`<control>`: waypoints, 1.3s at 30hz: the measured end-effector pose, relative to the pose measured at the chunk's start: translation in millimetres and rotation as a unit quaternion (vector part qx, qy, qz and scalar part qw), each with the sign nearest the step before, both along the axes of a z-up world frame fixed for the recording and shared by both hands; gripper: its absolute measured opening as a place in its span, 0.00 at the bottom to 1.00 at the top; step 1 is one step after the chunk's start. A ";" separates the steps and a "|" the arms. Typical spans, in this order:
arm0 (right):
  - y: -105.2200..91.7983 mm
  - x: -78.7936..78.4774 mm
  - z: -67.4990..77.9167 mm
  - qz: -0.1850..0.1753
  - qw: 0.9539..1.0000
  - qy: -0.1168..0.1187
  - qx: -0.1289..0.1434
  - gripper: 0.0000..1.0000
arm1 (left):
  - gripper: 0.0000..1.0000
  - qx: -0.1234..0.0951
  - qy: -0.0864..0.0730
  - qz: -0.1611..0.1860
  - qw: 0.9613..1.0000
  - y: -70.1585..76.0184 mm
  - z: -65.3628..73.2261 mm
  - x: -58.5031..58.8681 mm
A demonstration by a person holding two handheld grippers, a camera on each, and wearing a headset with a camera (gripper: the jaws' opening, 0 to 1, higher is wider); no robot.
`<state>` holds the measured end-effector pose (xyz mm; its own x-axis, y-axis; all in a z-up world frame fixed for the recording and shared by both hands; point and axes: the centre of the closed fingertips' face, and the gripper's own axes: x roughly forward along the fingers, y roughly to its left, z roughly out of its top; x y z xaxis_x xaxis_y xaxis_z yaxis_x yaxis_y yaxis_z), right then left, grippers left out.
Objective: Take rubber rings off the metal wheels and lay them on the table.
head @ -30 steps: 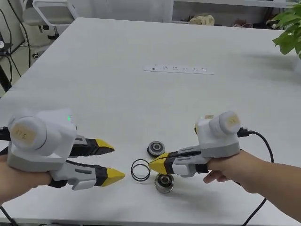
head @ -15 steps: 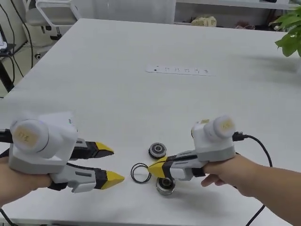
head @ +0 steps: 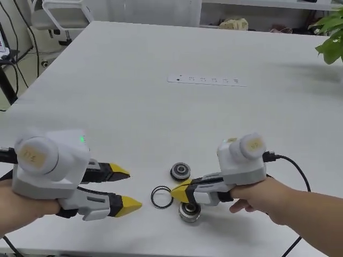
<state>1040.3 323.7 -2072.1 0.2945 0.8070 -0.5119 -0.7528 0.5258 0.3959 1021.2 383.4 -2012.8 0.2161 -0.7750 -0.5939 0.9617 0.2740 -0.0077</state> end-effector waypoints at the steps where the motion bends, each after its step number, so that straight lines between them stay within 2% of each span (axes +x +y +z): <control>1: -0.5 0.0 -0.7 -0.001 1.000 0.001 -0.001 0.00 | 0.35 0.000 0.000 0.000 1.000 0.0 -0.1 -0.2; 9: -0.1 3.1 -2.1 -0.006 1.000 -0.002 -0.004 0.00 | 0.35 0.002 0.002 0.002 1.000 2.4 -0.8 -1.0; 20: -1.8 5.4 0.3 -0.009 1.000 -0.006 -0.002 0.07 | 0.36 0.003 0.002 0.003 1.000 2.8 -1.1 1.3; 28: -4.3 8.7 20.0 -0.016 0.999 -0.016 0.022 0.11 | 0.36 0.004 0.004 0.008 1.000 4.2 -1.9 6.4; 39: -17.8 10.5 38.1 -0.030 0.998 -0.033 0.035 0.14 | 0.36 0.004 0.004 0.013 1.000 2.4 -0.8 13.6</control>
<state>1050.8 305.9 -2034.0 0.3739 0.8206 -0.4322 -0.7467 0.5428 0.3846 1034.9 385.9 -2013.6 0.2315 -0.7644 -0.6017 0.9539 0.2998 -0.0138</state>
